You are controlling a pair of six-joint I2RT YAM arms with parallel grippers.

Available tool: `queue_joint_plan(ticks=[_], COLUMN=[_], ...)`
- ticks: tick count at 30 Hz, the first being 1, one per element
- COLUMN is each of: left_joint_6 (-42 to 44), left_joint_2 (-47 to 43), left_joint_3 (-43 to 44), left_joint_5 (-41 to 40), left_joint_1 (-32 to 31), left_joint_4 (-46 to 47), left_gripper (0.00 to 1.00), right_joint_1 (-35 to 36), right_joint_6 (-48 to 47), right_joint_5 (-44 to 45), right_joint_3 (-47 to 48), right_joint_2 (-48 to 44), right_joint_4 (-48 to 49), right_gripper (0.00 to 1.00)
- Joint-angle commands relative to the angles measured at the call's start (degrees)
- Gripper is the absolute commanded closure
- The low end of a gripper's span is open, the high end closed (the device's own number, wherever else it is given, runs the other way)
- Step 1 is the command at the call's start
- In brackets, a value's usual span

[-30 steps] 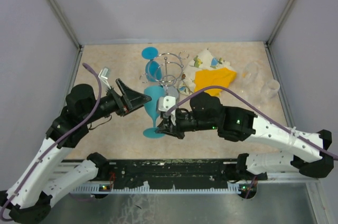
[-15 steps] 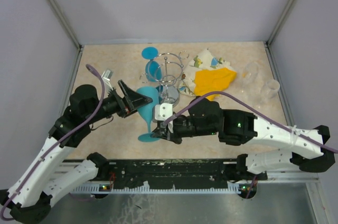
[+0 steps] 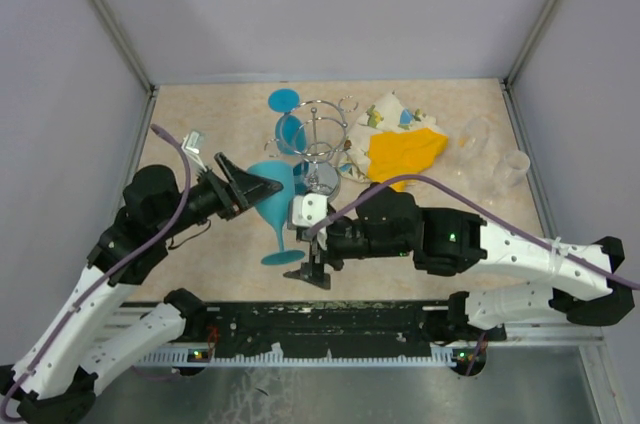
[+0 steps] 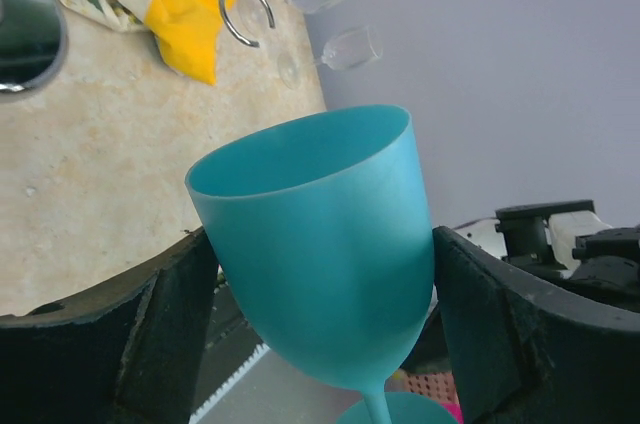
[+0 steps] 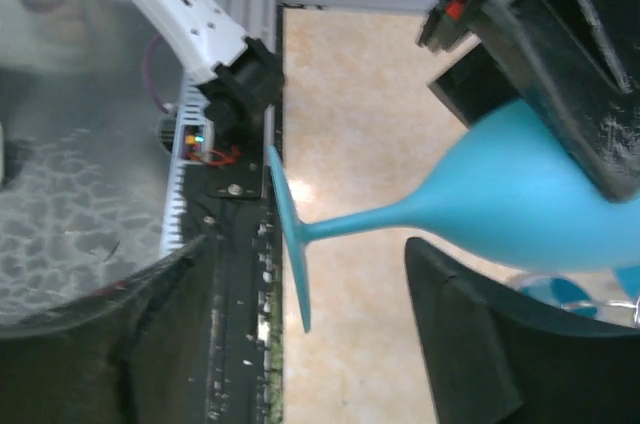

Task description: Take the wine glass off the wine glass rack

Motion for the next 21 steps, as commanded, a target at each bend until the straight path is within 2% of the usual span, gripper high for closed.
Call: queue_joint_plan(ticks=[1, 2, 7, 13, 16, 17, 19, 21], left_joint_6=[5.19, 6.78, 16.16, 24.54, 33.09, 38.26, 51.14, 55.69], left_joint_2=[-2.67, -3.20, -3.29, 1.92, 5.28, 6.44, 8.68, 11.67], left_joint_3=[2.17, 3.09, 6.51, 4.74, 2.78, 0.97, -4.58, -7.52], left_joint_5=[-10.52, -14.13, -34.21, -60.35, -71.73, -73.83, -74.11, -72.45], left_joint_1=[0.33, 0.30, 0.27, 0.27, 0.35, 0.46, 1.39, 4.10], left_joint_4=[-2.83, -4.44, -10.64, -9.18, 0.22, 7.57, 23.86, 33.27], left_gripper=[0.28, 0.28, 0.27, 0.32, 0.32, 0.31, 0.29, 0.27], right_joint_1=[0.56, 0.56, 0.53, 0.52, 0.56, 0.56, 0.56, 0.52], right_joint_6=[0.49, 0.69, 1.30, 2.10, 2.27, 2.35, 2.32, 2.10], right_joint_5=[8.15, 10.86, 17.85, 20.23, 20.41, 20.53, 20.34, 20.80], right_joint_3=[1.22, 0.43, -3.20, -5.35, -5.26, -5.44, -5.99, -6.81], right_joint_2=[-1.24, -2.04, -6.83, -10.30, -10.11, -9.99, -9.79, -9.76], right_joint_4=[2.86, 3.16, 5.45, 5.77, 5.25, 5.39, 5.97, 6.51], right_gripper=[0.05, 0.01, 0.01, 0.01, 0.01, 0.01, 0.01, 0.01])
